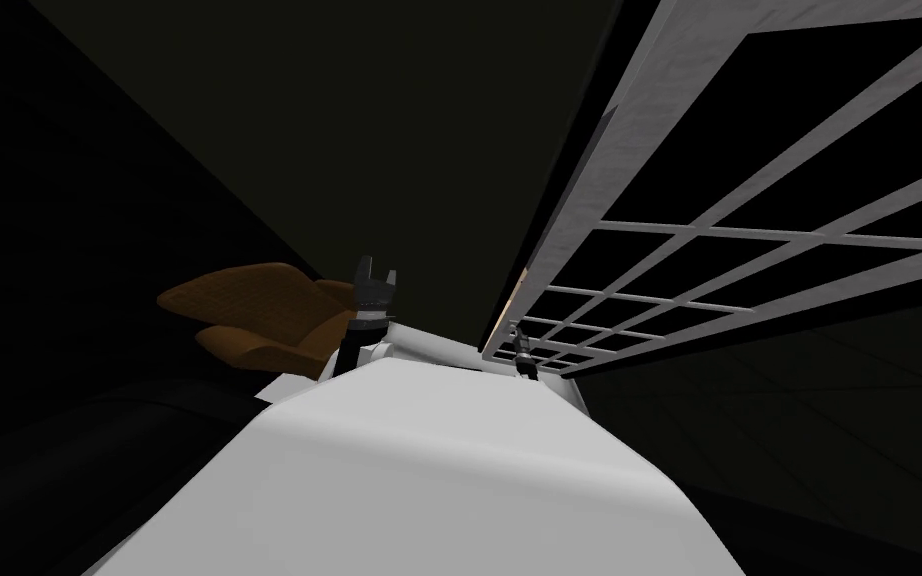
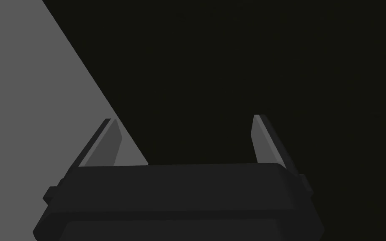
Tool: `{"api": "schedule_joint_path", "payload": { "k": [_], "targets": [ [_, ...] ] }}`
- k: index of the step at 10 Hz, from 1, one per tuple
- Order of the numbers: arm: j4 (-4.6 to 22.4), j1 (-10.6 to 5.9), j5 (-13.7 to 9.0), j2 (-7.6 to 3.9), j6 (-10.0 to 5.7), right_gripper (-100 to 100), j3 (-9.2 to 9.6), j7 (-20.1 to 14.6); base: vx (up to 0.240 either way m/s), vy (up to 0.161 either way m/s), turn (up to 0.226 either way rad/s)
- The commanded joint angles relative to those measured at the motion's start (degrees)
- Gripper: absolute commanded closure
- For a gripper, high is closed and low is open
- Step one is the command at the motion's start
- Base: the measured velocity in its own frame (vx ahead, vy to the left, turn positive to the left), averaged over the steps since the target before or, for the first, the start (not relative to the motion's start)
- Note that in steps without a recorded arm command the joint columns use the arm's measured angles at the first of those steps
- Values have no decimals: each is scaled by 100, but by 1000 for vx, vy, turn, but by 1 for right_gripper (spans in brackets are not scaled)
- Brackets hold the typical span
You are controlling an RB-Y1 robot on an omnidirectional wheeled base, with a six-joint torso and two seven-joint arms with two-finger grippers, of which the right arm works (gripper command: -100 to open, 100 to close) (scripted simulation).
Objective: Pull the door open
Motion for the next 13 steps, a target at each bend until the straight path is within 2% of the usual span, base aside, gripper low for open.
{"api": "schedule_joint_path", "payload": {
  "k": [1, 3, 4, 6, 8, 11, 12, 13],
  "targets": [
    [175, -130, 40, 134, -182, 100, 138, -103, -7, -8, -6],
    [151, -101, -219, 82, -174, 100, 216, -472, -40, -11, 152],
    [151, -101, -219, 82, -174, 100, 216, -583, -44, -26, 29],
    [151, -101, -219, 82, -174, 100, 216, -583, -1, 1, -8],
    [127, -73, -478, 31, -165, 100, 295, -963, -37, -14, 113],
    [127, -73, -478, 31, -165, 100, 295, -1062, -25, -7, 24],
    [115, -59, -604, 6, -161, 100, 334, -1302, -24, -8, 80],
    [115, -59, -604, 6, -161, 100, 334, -1302, -29, -18, 62]
  ]
}}
